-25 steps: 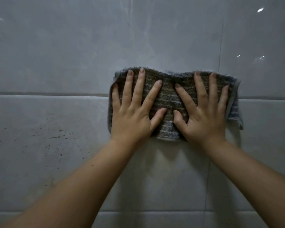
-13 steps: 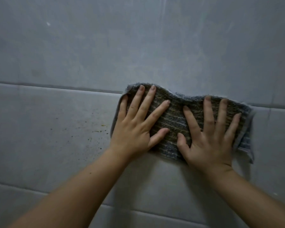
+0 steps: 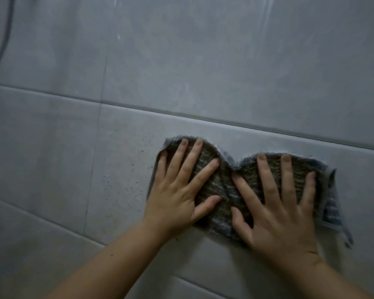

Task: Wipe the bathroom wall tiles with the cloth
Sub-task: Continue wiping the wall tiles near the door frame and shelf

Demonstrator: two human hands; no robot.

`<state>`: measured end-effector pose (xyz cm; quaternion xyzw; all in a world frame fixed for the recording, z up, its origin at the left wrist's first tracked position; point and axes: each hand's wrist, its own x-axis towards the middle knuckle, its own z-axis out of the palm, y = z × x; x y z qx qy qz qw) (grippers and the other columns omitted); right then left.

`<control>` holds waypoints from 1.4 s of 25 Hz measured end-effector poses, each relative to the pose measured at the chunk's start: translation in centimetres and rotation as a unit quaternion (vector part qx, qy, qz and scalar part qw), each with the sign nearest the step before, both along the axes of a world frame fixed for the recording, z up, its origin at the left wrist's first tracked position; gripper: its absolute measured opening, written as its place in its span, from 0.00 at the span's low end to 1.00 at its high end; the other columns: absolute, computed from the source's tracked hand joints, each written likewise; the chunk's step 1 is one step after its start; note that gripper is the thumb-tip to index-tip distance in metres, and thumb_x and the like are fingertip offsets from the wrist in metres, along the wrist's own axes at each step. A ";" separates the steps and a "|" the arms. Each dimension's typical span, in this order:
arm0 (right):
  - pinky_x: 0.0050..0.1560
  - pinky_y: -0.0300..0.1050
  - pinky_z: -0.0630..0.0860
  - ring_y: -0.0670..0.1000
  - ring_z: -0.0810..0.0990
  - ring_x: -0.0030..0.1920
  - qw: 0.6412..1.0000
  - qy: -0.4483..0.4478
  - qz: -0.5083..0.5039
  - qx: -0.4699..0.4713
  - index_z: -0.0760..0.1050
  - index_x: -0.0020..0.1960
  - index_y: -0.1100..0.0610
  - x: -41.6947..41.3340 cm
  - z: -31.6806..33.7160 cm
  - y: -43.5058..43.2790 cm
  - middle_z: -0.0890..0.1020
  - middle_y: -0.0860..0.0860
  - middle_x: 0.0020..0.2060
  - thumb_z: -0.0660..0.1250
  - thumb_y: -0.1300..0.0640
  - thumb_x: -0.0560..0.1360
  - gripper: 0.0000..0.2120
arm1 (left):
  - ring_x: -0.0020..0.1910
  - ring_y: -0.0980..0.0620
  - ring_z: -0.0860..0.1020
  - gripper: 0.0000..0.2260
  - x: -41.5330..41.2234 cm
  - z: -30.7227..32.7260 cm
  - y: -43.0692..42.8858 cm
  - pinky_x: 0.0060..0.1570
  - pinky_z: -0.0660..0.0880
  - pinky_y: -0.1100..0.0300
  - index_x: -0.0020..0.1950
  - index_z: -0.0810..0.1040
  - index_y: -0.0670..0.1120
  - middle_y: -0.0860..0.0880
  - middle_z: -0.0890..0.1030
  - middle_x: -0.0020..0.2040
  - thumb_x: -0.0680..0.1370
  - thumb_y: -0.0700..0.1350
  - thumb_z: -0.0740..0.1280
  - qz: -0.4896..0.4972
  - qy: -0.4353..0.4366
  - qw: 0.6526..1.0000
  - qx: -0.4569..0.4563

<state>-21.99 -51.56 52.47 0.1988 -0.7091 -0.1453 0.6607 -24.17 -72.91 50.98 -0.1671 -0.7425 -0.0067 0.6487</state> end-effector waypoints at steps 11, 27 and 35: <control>0.71 0.73 0.48 0.66 0.56 0.75 0.999 -0.025 0.006 -0.019 0.67 0.73 0.53 -2.2 2.6 -14.3 0.60 0.61 0.75 0.59 0.46 0.75 0.28 | 0.79 0.41 0.54 0.27 -1.8 4.2 -12.9 0.74 0.54 0.38 0.77 0.61 0.53 0.42 0.58 0.79 0.80 0.63 0.55 0.023 -0.008 1.000 0.003; 0.72 0.71 0.47 0.66 0.53 0.76 0.999 -0.037 0.010 0.027 0.65 0.74 0.53 -4.0 4.1 -25.1 0.59 0.60 0.76 0.57 0.43 0.77 0.28 | 0.80 0.41 0.51 0.28 -3.7 2.9 -24.3 0.74 0.50 0.39 0.77 0.61 0.53 0.41 0.57 0.79 0.79 0.64 0.53 0.030 -0.021 0.996 0.080; 0.71 0.71 0.43 0.66 0.53 0.76 1.000 -0.011 0.002 0.004 0.63 0.75 0.49 -4.3 9.4 -28.5 0.58 0.60 0.76 0.57 0.40 0.76 0.29 | 0.78 0.40 0.54 0.28 -4.6 7.6 -28.1 0.73 0.52 0.38 0.76 0.61 0.53 0.39 0.60 0.78 0.80 0.65 0.51 0.014 -0.006 0.997 0.078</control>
